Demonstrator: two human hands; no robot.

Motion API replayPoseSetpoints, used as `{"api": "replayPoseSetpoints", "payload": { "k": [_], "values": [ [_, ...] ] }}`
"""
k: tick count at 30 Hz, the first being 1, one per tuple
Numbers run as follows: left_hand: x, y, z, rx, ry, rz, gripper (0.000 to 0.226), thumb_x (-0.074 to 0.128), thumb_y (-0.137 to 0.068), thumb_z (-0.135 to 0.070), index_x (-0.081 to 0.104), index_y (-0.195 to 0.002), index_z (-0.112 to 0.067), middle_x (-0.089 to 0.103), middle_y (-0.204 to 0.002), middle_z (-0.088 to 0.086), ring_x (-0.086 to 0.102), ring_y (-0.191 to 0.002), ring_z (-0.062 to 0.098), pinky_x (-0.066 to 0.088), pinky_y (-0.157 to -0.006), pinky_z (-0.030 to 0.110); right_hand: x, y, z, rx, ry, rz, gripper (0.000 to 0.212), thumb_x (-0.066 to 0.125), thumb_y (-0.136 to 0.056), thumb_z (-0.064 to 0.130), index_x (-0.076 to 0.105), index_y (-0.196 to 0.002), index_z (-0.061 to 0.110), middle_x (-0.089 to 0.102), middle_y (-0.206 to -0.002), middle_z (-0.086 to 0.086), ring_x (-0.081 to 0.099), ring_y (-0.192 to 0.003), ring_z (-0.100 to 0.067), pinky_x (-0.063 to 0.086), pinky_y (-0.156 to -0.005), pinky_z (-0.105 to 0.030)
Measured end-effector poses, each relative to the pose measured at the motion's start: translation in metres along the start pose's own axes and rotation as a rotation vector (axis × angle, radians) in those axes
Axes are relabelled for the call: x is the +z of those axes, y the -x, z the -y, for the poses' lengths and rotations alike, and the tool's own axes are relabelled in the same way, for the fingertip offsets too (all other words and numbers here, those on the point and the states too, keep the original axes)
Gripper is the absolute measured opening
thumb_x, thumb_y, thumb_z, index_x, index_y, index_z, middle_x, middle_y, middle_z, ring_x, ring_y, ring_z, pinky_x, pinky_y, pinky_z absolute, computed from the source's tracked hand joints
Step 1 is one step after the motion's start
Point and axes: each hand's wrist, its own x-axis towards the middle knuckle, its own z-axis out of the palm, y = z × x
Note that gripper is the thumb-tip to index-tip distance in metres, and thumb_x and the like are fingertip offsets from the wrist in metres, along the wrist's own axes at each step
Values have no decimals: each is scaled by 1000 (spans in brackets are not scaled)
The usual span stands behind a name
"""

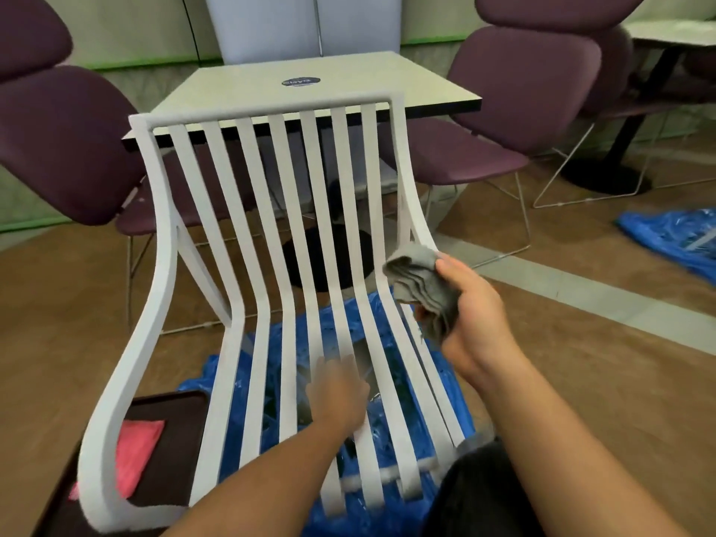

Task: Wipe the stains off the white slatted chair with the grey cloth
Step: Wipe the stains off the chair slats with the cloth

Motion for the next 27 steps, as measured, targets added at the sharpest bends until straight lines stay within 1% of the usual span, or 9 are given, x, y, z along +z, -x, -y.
{"api": "replayPoseSetpoints", "payload": {
  "k": [2, 4, 7, 9, 12, 14, 17, 22, 27],
  "values": [
    [-5, 1, 6, -36, 111, 85, 57, 45, -101, -48, 33, -153, -31, 24, -161, 4, 6, -154, 24, 24, -118, 52, 12, 16, -24, 235, -68, 86, 24, 58, -93, 23, 72, -110, 14, 71, -89, -8, 61, -70, -18, 45, -62, -30],
    [-20, 8, 13, -73, 294, 188, 43, 52, -99, -47, 55, -137, -25, 43, -149, 9, 28, -148, 27, 35, -113, 45, 16, 24, -43, 418, -74, 163, 21, 64, -89, 24, 75, -102, 12, 70, -86, -8, 58, -69, -18, 43, -63, -31],
    [-58, 38, 18, -68, 616, 221, 26, 54, -102, -37, 68, -98, -16, 71, -108, 10, 64, -106, 23, 49, -86, 36, 20, 30, -62, 552, -18, 336, 26, 73, -82, 20, 74, -106, 11, 68, -87, -8, 50, -61, -14, 40, -62, -28],
    [-81, 59, 24, -96, 848, 212, 13, 55, -102, -23, 68, -103, -19, 74, -104, 3, 68, -95, 15, 51, -81, 32, 26, 33, -72, 608, -9, 440, 34, 73, -81, 9, 70, -115, 9, 66, -96, -12, 44, -59, -11, 41, -63, -25],
    [-103, 88, 40, -82, 1075, 153, 26, 63, -94, -11, 68, -114, -28, 75, -109, 5, 71, -100, 21, 57, -94, 48, 35, 37, -88, 669, 21, 503, 35, 68, -81, -4, 76, -112, 11, 68, -99, -15, 45, -59, -10, 45, -64, -24],
    [-111, 106, 51, -49, 1186, 115, 33, 70, -85, -12, 70, -114, -29, 74, -111, 8, 70, -105, 28, 57, -93, 53, 39, 41, -99, 724, 21, 529, 37, 71, -79, -4, 76, -113, 11, 67, -107, -17, 49, -71, -13, 48, -69, -25],
    [-114, 124, 64, -41, 1369, 63, 39, 71, -83, -19, 66, -122, -14, 72, -115, 16, 68, -111, 33, 57, -92, 54, 44, 46, -110, 772, 58, 606, 45, 79, -77, 5, 71, -121, 10, 64, -115, -16, 46, -86, -17, 49, -73, -27],
    [-123, 136, 77, -63, 1408, -30, 36, 65, -91, -25, 63, -114, 2, 73, -108, 20, 71, -103, 30, 57, -92, 49, 52, 53, -125, 766, 229, 460, 25, 66, -94, 22, 66, -117, 11, 69, -91, -10, 50, -55, -13, 44, -65, -27],
    [-124, 134, 83, -157, 1475, -23, 23, 59, -98, -19, 62, -110, 0, 74, -90, 13, 71, -82, 23, 57, -75, 41, 53, 52, -134, 778, 329, 374, 35, 64, -95, 35, 69, -118, 9, 74, -107, -13, 70, -92, -26, 57, -75, -36]
  ]
}}
